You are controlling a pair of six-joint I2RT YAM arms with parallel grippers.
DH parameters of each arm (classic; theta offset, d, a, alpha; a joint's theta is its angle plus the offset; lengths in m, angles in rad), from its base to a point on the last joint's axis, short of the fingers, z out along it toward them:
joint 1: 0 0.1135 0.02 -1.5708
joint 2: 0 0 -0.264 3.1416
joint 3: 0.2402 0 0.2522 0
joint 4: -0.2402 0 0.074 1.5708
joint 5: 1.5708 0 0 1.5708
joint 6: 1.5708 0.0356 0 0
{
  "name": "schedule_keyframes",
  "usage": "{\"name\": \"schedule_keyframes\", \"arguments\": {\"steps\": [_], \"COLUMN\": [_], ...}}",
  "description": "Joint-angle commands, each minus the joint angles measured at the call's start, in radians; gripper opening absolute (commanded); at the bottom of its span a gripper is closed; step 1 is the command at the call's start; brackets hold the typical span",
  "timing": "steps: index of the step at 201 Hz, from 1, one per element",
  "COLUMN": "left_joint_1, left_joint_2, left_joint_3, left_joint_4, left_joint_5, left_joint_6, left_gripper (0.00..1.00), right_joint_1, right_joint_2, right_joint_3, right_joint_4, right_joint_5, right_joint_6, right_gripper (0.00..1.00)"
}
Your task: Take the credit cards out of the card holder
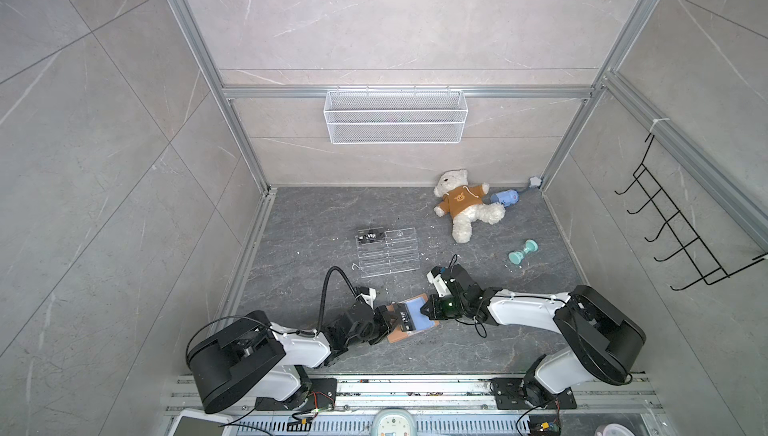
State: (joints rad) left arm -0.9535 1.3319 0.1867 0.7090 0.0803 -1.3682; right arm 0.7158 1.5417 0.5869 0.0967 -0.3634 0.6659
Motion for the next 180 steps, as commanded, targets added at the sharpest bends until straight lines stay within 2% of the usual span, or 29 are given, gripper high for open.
{"name": "schedule_keyframes", "arguments": {"steps": [1, 99, 143, 180], "left_joint_1": [0.004, 0.004, 0.004, 0.004], "left_joint_2": [-0.068, -0.296, -0.318, -0.319], "left_joint_3": [0.013, 0.140, 0.255, 0.341], "left_joint_4": [-0.161, -0.539, -0.740, -0.827], "left_joint_5": [-0.017, -0.028, -0.049, -0.056], "left_joint_6": [0.071, 0.233, 0.346, 0.454], "left_gripper": [0.00, 0.00, 0.00, 0.00], "right_joint_1": [-0.001, 0.000, 0.000, -0.001], "right_joint_2": [-0.015, -0.101, -0.137, -0.183], "right_joint_3": [-0.012, 0.026, 0.062, 0.079], "right_joint_4": [-0.084, -0.170, -0.241, -0.279], "right_joint_5": [0.011, 0.057, 0.089, 0.103], "right_joint_6": [-0.002, -0.017, -0.043, -0.068], "right_gripper": [0.02, 0.02, 0.03, 0.07]}}
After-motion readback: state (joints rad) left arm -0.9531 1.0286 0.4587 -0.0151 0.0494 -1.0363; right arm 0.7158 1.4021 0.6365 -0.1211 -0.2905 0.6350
